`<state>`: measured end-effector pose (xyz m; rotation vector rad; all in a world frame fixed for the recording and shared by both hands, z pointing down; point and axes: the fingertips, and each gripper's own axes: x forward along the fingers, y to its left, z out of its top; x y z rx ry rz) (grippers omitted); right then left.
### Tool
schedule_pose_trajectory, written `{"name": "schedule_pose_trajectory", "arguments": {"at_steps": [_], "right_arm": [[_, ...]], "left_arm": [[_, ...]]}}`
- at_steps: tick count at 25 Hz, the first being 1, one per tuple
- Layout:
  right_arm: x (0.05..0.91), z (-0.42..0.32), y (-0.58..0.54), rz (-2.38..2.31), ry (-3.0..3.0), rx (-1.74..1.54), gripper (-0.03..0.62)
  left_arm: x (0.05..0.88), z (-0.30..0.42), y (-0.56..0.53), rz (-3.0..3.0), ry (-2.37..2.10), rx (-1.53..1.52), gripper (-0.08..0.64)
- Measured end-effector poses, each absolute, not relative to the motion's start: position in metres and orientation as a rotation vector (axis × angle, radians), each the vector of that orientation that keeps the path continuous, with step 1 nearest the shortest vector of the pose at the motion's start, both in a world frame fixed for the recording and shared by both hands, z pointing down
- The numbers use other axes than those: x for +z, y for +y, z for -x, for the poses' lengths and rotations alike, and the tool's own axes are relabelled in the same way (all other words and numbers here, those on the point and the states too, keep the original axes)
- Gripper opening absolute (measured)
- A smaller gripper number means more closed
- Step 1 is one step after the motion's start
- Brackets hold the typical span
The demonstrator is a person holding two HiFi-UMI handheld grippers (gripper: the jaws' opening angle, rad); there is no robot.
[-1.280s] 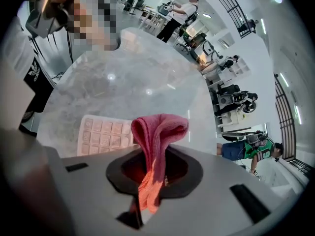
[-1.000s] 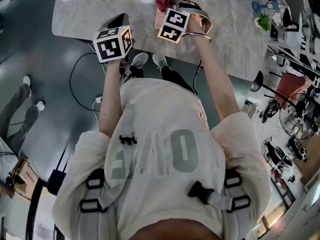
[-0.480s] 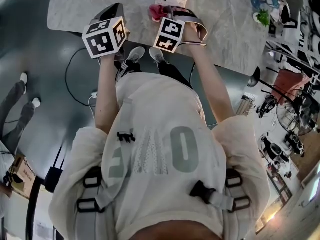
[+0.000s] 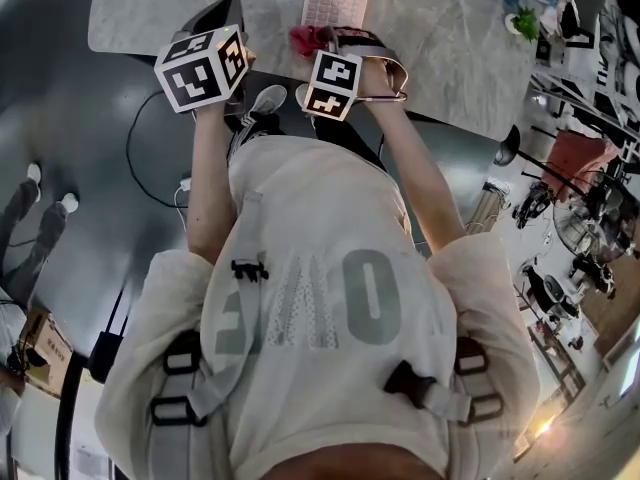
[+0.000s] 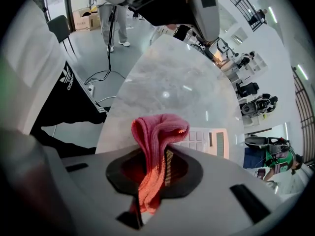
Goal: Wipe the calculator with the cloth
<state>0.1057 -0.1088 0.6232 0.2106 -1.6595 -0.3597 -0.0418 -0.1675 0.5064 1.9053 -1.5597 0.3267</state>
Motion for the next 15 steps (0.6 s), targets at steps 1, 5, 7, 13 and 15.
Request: {"name": "schedule_pose_trajectory", "arguments": {"at_steps": [1,5,7,13,15], "right_arm": [[0.623,-0.105,-0.107,-0.21,-1.66,-0.359,0.055],[0.622,-0.102,-0.106,-0.207,-1.662,-0.353,0.055],[0.621,-0.102,-0.107,-0.204,-1.664,-0.351,0.055],[0.602,-0.102,-0.134,-0.26,-1.695,-0.37,0.055],[0.584,-0.101,-0.148,-0.309,-1.716,-0.386,0.055]], "left_arm": [[0.504,0.042,-0.167,-1.908,-1.56,0.326,0.02],[0.498,0.044,-0.167,-1.916,-1.563,0.32,0.02],[0.494,0.043,-0.169,-1.922,-1.565,0.322,0.021],[0.476,0.037,-0.183,-1.976,-1.595,0.3,0.02],[0.46,0.038,-0.186,-1.983,-1.641,0.273,0.02]]}}
